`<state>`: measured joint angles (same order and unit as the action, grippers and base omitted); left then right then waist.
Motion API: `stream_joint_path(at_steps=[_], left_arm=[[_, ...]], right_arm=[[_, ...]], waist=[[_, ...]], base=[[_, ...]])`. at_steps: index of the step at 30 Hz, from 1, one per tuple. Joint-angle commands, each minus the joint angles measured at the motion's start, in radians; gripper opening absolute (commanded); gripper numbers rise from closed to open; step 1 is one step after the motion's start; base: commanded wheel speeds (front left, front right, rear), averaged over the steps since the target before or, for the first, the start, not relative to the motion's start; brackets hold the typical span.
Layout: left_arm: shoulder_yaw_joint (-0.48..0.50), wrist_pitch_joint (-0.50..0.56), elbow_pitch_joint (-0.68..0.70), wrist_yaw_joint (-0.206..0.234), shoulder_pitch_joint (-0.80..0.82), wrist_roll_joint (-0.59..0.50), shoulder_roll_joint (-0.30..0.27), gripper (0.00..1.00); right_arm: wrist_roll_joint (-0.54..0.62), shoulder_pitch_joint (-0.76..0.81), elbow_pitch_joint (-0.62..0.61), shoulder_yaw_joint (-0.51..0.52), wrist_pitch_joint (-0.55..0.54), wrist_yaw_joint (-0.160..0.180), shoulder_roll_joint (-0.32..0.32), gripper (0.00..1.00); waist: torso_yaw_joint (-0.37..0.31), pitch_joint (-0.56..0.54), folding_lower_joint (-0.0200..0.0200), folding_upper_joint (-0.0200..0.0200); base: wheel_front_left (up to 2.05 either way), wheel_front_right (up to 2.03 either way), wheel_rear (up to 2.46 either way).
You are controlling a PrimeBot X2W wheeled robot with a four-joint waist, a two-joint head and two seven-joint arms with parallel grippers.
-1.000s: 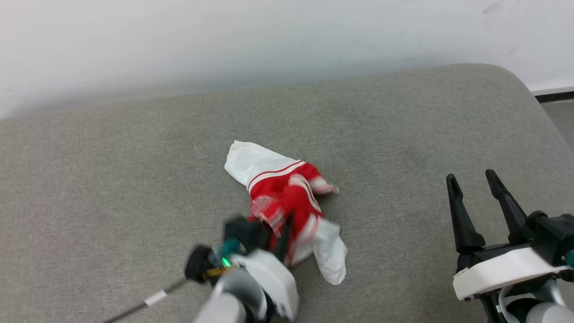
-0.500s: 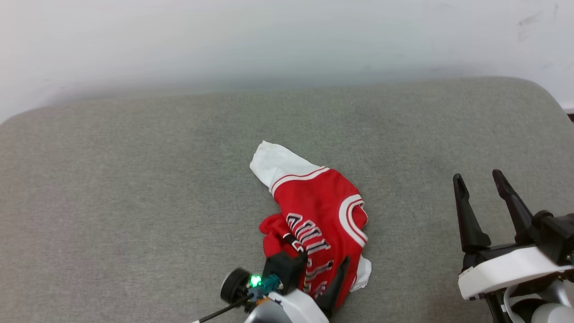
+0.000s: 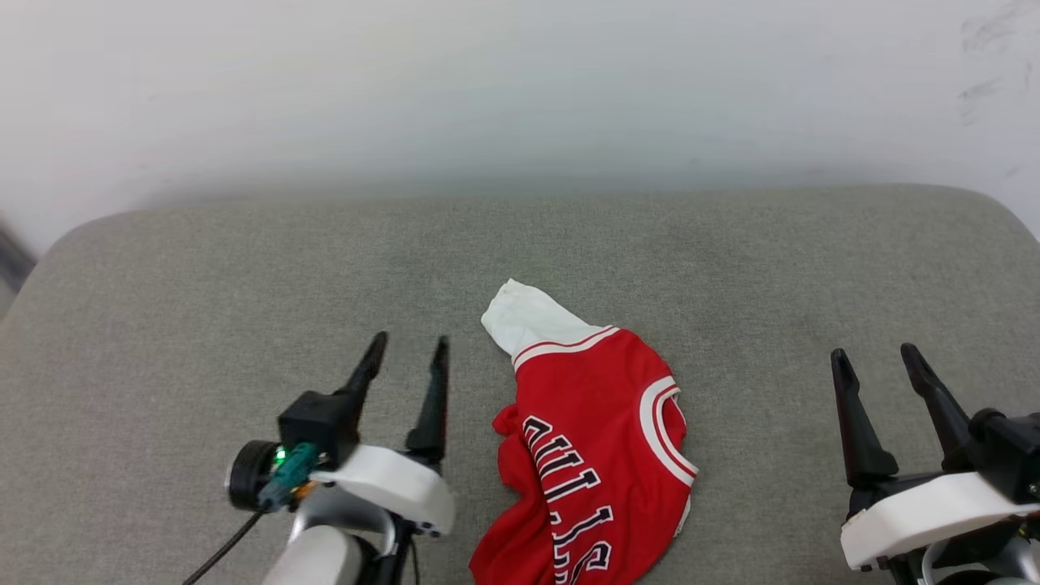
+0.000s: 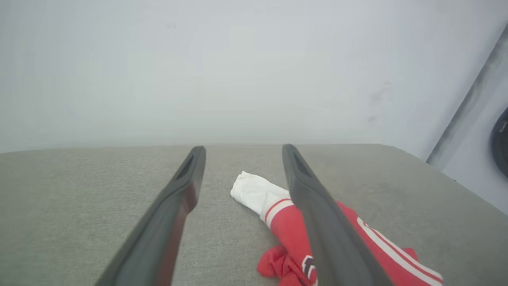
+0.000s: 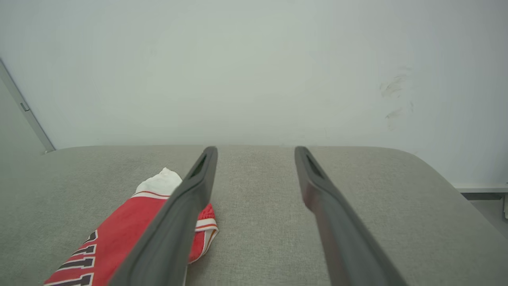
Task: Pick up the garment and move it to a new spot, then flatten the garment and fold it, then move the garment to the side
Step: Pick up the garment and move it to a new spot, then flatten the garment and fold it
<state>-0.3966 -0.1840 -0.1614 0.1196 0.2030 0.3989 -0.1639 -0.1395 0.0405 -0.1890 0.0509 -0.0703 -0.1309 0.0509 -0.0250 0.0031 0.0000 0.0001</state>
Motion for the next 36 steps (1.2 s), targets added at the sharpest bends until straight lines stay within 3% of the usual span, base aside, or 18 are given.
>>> stream_joint_path(at_steps=[1, 10, 26, 29, 36], left_arm=[[0.012, -0.001, 0.007, 0.010, -0.018, 0.002, -0.017, 1.00], [0.109, 0.045, 0.093, 0.072, -0.119, 0.015, -0.138, 1.00], [0.096, 0.073, 0.168, 0.102, -0.162, 0.014, -0.145, 1.00], [0.092, 0.071, 0.172, 0.106, -0.157, 0.011, -0.142, 1.00], [0.080, 0.054, 0.167, 0.109, -0.135, 0.009, -0.127, 1.00]], right_arm=[[0.006, 0.015, 0.000, 0.002, 0.000, 0.000, -0.001, 1.00], [0.007, 0.056, -0.012, 0.015, -0.023, 0.000, -0.001, 1.00], [0.018, 0.055, -0.014, 0.017, -0.057, 0.000, -0.001, 1.00], [0.003, 0.063, 0.020, 0.045, -0.131, 0.000, -0.001, 1.00], [0.015, 0.043, 0.061, 0.041, -0.477, 0.000, 0.010, 1.00]], waist=[[0.001, -0.004, 0.0000, -0.0001], [0.003, -0.023, 0.0000, -0.0001], [0.000, -0.022, 0.0000, -0.0001], [0.005, -0.018, 0.0000, -0.0001], [0.042, 0.006, 0.0000, -0.0001]], base=[[0.00, 0.00, 0.00], [0.00, 0.00, 0.00], [0.00, 0.00, 0.00], [0.00, 0.00, 0.00], [0.00, 0.00, 0.00]])
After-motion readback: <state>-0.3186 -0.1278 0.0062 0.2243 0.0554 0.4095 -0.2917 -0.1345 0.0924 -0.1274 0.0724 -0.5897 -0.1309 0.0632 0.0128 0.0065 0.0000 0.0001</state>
